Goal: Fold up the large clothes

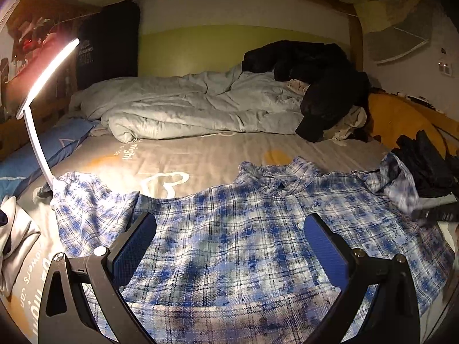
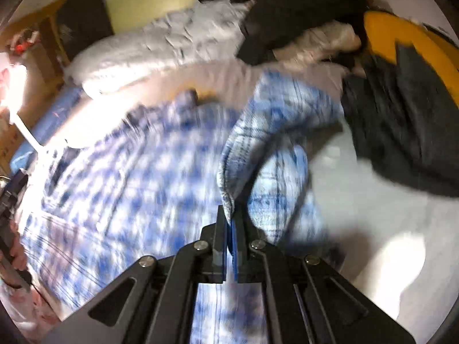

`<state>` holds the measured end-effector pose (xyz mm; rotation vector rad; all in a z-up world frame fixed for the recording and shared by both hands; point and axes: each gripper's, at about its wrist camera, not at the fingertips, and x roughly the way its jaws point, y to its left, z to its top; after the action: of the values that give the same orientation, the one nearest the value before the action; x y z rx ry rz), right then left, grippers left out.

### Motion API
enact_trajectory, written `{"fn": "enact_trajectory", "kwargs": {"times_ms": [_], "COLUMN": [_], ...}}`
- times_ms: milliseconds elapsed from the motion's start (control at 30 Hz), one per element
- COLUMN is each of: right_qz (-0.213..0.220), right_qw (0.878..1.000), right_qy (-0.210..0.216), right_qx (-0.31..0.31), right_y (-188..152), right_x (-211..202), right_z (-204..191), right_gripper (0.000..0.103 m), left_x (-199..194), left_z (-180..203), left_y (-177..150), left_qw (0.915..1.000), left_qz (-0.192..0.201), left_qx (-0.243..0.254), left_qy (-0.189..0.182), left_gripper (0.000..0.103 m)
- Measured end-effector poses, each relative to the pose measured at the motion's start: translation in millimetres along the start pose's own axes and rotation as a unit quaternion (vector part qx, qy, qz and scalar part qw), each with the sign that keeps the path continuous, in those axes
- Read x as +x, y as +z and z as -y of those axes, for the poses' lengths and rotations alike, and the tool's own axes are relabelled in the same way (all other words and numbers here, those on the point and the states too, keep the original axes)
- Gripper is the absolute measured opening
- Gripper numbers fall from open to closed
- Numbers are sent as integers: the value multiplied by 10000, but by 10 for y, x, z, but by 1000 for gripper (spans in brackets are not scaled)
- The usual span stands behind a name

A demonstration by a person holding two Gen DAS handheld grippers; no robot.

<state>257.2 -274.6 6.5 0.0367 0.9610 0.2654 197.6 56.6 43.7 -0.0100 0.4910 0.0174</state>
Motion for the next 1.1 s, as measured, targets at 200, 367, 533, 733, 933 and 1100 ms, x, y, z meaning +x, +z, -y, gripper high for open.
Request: {"fn": "enact_trajectory", "kwargs": {"times_ms": [200, 367, 533, 733, 933, 1100], "right_qz": [-520, 294, 252, 1320, 1998, 1519], "right_qw": [9881, 9458, 9489, 9476, 9553, 9829], "right_qy": [-1437, -3222, -3000, -2738, -1937, -713], "right_qx": [186, 277, 943, 987, 1000, 754], "right_y": [-178, -77, -64, -7, 236, 417], "right_x": [175, 27, -118, -535, -734, -552], "right_z": [96, 263, 478, 404, 411, 121], "right_gripper": [2, 2, 43, 55, 56, 56], "left_x": [-48, 4, 1, 14, 36, 144], "left_z": [-31, -87, -82, -83, -79, -104], "left_y": [36, 32, 26, 19, 7, -26], "left_qw": [9999, 9996, 9997, 9995, 9997, 9989], "left_qz": [55, -60, -50, -100, -83, -268], "left_qx": [-91, -264, -225, -291, -241, -378], "left_qy": [-14, -64, -47, -66, -6, -17], "left_gripper": [102, 102, 102, 102, 102, 102]}}
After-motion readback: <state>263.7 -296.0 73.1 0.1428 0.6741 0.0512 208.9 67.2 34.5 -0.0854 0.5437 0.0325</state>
